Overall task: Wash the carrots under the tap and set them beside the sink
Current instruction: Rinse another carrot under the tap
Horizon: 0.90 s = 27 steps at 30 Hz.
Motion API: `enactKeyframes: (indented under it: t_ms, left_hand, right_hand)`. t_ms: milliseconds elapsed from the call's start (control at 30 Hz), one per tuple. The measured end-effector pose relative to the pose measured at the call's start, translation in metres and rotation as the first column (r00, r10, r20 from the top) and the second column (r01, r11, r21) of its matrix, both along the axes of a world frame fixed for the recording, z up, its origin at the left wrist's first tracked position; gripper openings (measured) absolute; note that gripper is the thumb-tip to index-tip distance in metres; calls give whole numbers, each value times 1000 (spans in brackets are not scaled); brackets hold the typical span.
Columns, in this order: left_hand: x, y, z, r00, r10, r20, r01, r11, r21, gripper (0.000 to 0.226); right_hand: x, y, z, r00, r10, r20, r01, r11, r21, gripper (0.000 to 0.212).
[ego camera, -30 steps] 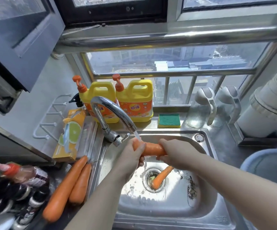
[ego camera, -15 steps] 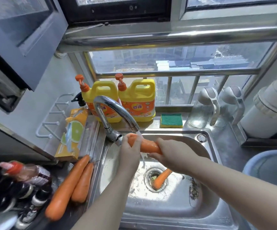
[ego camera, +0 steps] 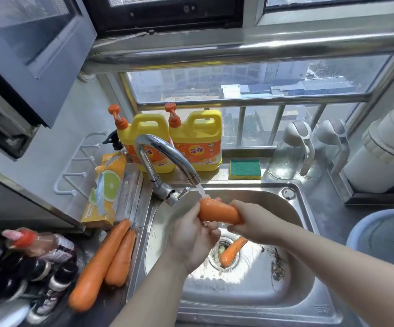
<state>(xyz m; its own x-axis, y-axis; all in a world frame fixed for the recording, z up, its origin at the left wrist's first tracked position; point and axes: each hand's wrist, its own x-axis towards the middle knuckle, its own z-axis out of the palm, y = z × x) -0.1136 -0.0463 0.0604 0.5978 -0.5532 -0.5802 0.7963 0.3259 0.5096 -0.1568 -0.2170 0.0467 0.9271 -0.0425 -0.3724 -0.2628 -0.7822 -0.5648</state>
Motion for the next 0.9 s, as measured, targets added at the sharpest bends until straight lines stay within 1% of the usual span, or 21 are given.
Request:
enactKeyframes:
  t_ms: [67,100,133,233,300,433,533,600,667,733,800,900]
  left_hand:
    - [-1,3,-1,1000,15,0,-15,999,-45,43]
    - [-1,3,-3,1000,25,17,-25,999,-41,44]
    - [-2,4,-4,999,33,43,-31,999,-30,43]
    - [-5,4,-3,980,19,196,-33,997,71,35]
    - [-7,4,-1,956,-14,293,-28,990,140,32]
    - [-4,5,2,937,-26,349,-56,974,221,26]
    - [-1,3,9,937,2,349,-97,963,253,13]
    - [3,-2,12,938,27,347,-140,942,306,8]
    - [9,-7,10,937,56,345,-190,911,367,11]
    - [14,-8,8,945,88,315,-212,898,386,16]
    - [17,-7,7,963,86,254,-171,927,333,17]
    - [18,0,7,985,56,164,-88,977,193,22]
  right_hand:
    - [-2,4,-2,999,-49,9,46,983,176,34]
    - [-3,6,-2,998,-60,8,56,970,238,34]
    - [-3,7,-4,998,-55,14,49,964,262,33]
    - [0,9,-14,998,-8,58,-5,978,210,22]
    - [3,11,-21,997,-8,74,-7,979,203,21]
    - [10,19,-28,994,-13,105,-7,982,189,20]
    - [15,23,-28,991,-12,132,-12,984,180,21]
    - [17,26,-28,989,-22,143,-5,983,184,21]
    - [20,28,-27,990,-33,136,8,983,183,24]
    - [25,29,-28,994,-29,101,13,988,157,25]
    - [29,25,-29,998,-21,66,11,991,136,21]
    - [34,17,-30,1000,12,20,-14,992,124,19]
